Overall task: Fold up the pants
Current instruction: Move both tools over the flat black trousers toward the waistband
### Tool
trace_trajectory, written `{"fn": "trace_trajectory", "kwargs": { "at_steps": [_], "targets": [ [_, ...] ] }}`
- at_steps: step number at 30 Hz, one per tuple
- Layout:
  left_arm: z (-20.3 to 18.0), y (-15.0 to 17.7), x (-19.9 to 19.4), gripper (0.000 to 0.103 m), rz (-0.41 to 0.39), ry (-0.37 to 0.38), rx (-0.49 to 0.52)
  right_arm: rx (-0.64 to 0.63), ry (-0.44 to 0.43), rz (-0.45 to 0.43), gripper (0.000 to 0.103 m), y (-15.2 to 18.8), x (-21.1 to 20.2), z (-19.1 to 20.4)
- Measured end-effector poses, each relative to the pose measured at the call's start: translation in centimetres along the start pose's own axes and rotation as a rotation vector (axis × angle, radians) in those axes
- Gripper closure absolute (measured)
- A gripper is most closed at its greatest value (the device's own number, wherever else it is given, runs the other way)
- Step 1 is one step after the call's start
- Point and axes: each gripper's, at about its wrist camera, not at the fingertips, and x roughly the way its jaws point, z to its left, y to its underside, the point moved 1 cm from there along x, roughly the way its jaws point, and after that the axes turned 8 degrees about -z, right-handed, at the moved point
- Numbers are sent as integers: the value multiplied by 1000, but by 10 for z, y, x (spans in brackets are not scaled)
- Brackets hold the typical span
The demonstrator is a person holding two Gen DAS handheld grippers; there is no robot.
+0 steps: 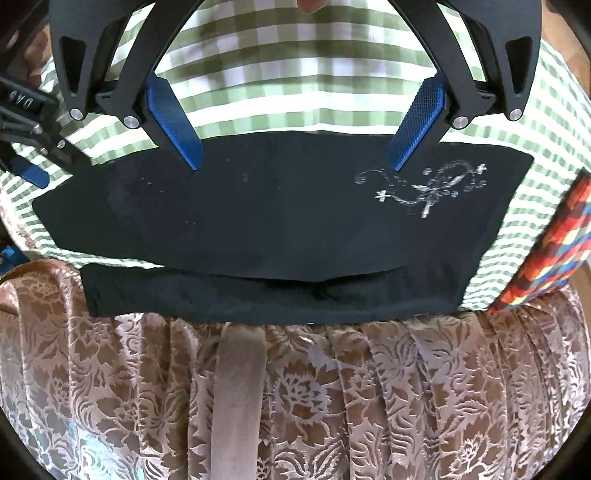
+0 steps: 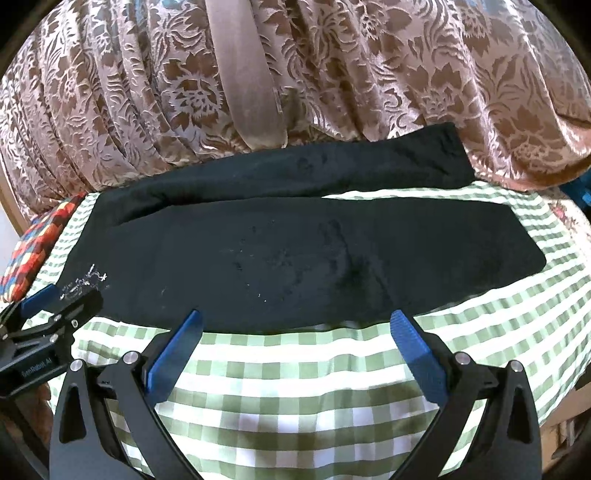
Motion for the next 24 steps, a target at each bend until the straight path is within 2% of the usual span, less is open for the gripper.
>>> {"fn": "trace_trajectory", "kwargs": {
  "at_steps": [4,10,13,18,24],
  "targets": [
    [8,2,-5,3,-14,-29,11,36,-29,21,2,6,9,-2],
    [24,7,-10,3,-18,-15,-20,55,-105,72,2,13,21,1],
    [32,11,-7,3,10,-11,-22,43,-106,68,2,13,22,1],
    [40,15,-5,3,10,-39,6,43,-123,87,2,11,24,-1],
    [59,22,2,3,44,-57,-51,66,-112,112,2,8,29,-14]
  ]
}}
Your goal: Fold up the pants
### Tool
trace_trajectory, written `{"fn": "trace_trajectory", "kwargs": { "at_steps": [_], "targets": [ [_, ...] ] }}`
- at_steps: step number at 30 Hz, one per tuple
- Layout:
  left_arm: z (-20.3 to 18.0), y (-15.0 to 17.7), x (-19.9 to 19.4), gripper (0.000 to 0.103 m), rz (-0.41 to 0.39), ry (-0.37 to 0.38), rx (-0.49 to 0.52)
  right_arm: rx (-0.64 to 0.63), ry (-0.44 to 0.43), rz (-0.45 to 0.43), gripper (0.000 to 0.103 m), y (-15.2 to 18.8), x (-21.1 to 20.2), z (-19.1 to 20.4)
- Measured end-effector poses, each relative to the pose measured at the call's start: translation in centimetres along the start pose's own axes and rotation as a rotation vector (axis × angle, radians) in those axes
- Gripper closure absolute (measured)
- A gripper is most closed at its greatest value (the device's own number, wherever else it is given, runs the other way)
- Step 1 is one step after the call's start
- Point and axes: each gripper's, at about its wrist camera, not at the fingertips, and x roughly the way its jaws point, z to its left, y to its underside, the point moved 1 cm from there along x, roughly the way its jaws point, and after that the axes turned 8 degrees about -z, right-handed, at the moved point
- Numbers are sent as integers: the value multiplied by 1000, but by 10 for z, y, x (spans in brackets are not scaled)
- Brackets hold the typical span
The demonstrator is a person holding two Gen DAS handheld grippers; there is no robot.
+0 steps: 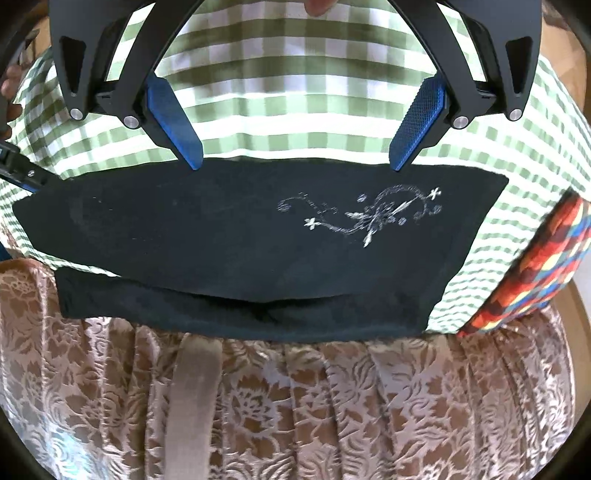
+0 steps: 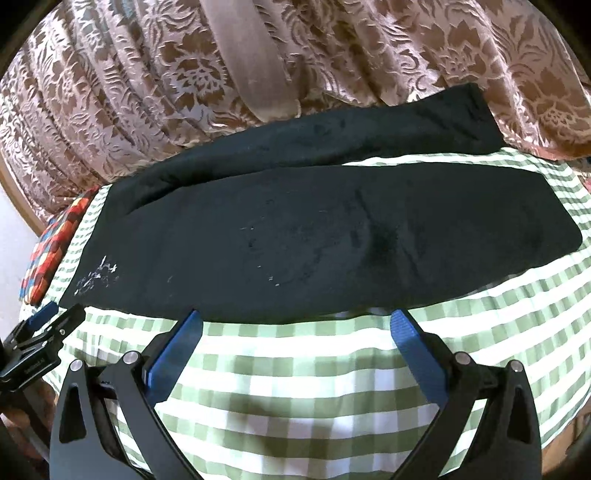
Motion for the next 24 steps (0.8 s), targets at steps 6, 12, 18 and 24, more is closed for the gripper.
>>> {"fn": "trace_trajectory", "kwargs": {
  "at_steps": [6,12,18,24],
  "targets": [
    [11,3,6,3,27,20,-40,15,17,6,2,-3,0,-16],
    [48,5,11,3,58,85,-197,128,6,4,2,-7,-7,-60],
    [107,10,17,15,71,147,-428,356,-33,-45,2,-15,-30,-131],
    [144,17,29,18,74,199,-627,609,-51,-126,24,-19,-49,-213]
  ]
}}
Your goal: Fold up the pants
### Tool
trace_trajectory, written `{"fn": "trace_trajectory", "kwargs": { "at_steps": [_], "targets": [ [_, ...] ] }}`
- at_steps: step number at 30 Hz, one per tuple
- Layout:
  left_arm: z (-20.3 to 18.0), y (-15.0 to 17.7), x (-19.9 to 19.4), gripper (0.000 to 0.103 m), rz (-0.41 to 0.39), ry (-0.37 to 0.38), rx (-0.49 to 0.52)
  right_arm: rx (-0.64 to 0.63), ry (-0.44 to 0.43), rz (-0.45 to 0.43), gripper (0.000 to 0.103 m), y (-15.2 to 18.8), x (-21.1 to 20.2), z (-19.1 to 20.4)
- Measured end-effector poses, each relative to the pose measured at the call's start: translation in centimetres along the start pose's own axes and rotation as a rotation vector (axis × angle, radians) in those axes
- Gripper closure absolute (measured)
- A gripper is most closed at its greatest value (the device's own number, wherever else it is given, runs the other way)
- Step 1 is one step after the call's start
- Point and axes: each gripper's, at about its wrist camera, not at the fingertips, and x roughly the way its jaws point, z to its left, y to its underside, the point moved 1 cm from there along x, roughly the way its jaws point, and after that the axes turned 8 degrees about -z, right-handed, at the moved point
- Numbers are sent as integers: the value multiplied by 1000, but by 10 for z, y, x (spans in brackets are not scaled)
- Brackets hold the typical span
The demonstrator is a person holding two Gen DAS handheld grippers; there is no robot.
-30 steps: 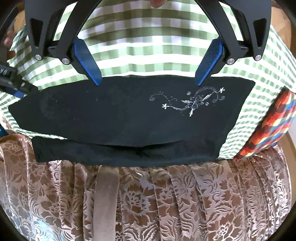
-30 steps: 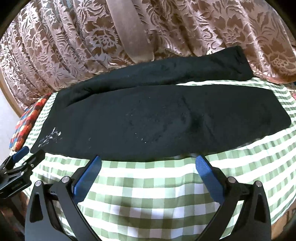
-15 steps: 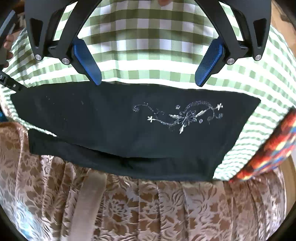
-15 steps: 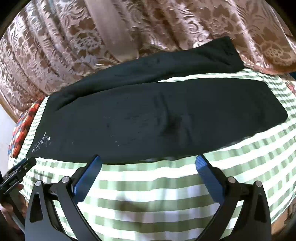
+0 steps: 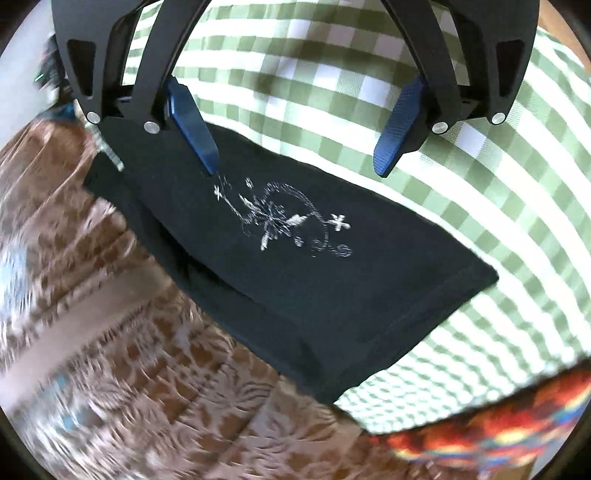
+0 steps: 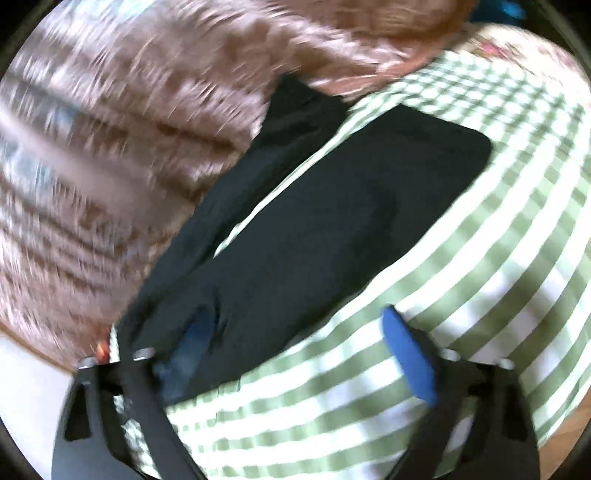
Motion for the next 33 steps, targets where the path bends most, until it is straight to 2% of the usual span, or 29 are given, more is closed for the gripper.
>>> {"fn": "trace_trajectory", "kwargs": {
  "at_steps": [2,5,7,10,12,13,14,15,17,23,29,33],
  "targets": [
    [9,-3,4,18,-4,22,-73,87,11,-20,24,-13,3,-20],
    [14,-8,10,18,-26,20,-117,203,12,-41,29,-28,11,-47],
    [15,-12,13,27,-36,10,-125,235,14,-55,33,-36,17,-55],
    [22,-19,20,51,-38,5,-138,245,33,-68,40,-47,27,-60],
    [28,-21,26,83,-34,-25,-150,234,72,-64,58,-54,37,-62],
    [32,-22,26,87,-34,-18,-155,232,84,-61,64,-56,43,-61],
    [34,-22,28,91,-36,-13,-156,226,101,-51,76,-57,48,-62],
    [34,-22,28,92,-38,-17,-149,218,119,-44,86,-59,51,-63],
    [31,-22,25,94,-43,-27,-122,210,131,-36,90,-59,52,-63],
    [16,-33,3,95,-68,-2,-38,83,168,-57,91,-64,31,-43],
    [5,-37,-23,95,-66,22,15,29,170,-74,92,-68,0,-31],
    [5,-27,-35,95,-42,19,37,24,185,-68,92,-65,-22,-34]
  ]
}}
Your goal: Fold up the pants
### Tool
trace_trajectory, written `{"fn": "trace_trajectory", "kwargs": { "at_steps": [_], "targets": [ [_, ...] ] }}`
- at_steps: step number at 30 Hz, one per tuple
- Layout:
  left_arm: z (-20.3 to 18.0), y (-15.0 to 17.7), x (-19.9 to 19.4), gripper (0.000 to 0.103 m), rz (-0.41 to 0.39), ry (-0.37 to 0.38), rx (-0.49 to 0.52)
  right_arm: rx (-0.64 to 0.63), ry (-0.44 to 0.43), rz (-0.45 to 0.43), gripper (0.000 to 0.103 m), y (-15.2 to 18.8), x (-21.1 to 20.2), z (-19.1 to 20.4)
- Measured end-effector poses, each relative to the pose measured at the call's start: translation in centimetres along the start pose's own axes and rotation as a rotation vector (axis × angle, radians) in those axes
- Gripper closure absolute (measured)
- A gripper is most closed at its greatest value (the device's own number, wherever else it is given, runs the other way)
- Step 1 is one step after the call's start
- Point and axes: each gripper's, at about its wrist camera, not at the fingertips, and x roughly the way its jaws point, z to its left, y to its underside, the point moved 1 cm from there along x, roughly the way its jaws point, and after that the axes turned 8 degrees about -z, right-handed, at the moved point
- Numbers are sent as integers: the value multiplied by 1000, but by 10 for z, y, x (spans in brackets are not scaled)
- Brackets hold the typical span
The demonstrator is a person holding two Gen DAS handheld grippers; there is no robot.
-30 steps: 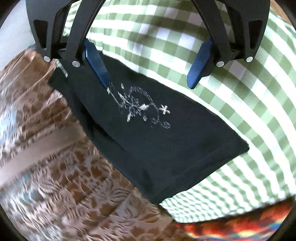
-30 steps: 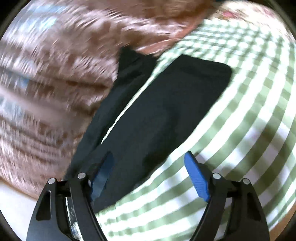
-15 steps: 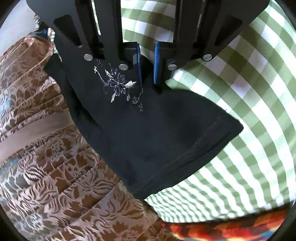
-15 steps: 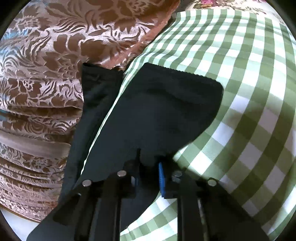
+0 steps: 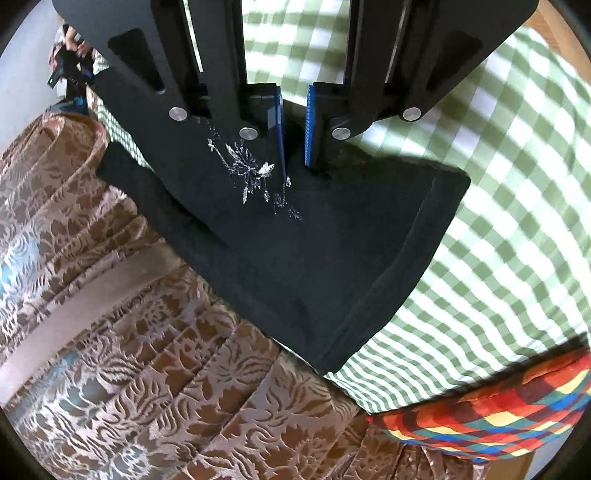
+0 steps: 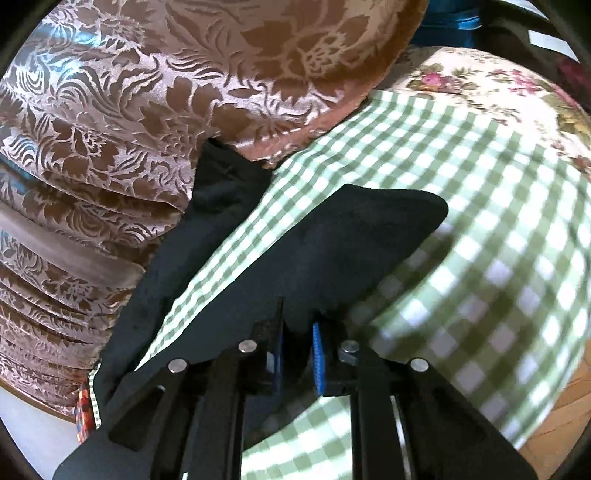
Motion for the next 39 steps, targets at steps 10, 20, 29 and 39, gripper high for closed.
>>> {"fn": "trace_trajectory", "kwargs": {
  "at_steps": [10,20,29,39],
  "targets": [
    [22,35,11,93,99,-75,27,82,72,44,92,27,-5,-45],
    [77,19,-36,60,-29,-51,-192,-71,162,-127,30,17,-58,-13],
    [86,8,-21,49,-49,-24,-312,-342,-130,14,20,67,-32,117],
    [55,1,-33,98,-57,-190,-9,-490,-356,323,21,165,29,207]
  ]
}}
